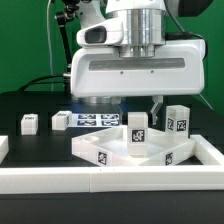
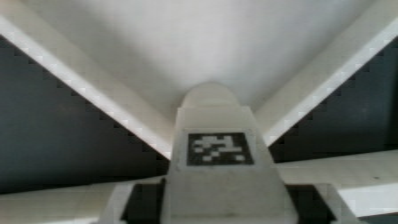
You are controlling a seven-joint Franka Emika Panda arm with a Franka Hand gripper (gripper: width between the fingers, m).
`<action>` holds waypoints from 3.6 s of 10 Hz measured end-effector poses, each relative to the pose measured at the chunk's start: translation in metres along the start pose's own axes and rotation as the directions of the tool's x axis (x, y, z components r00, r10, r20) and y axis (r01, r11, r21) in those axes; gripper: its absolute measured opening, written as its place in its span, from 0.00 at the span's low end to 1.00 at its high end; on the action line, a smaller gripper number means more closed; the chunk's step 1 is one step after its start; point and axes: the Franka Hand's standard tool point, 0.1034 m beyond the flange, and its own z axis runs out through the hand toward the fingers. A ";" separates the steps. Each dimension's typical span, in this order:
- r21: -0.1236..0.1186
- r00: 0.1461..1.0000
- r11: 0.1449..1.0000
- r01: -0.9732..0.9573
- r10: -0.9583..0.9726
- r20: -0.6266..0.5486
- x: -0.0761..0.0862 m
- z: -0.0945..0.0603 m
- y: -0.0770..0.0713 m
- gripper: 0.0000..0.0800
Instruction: Assemble square table
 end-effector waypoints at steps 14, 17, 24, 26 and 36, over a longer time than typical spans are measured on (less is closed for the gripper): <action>0.062 0.091 0.090 -0.994 0.996 0.023 -0.010 0.001 -0.020 0.36; 0.059 -0.046 -0.048 -0.997 0.998 0.041 -0.010 0.002 -0.023 0.36; 0.066 0.162 0.160 -0.985 0.986 0.031 -0.010 0.002 -0.018 0.74; 0.050 0.399 0.397 -0.916 0.916 0.033 -0.010 0.003 -0.022 0.81; 0.009 0.913 0.913 -0.409 0.408 0.018 -0.005 0.002 -0.031 0.81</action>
Offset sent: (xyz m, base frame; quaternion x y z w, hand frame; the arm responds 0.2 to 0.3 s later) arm -0.0167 -0.0122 0.0003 0.0152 0.0285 0.2248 0.9739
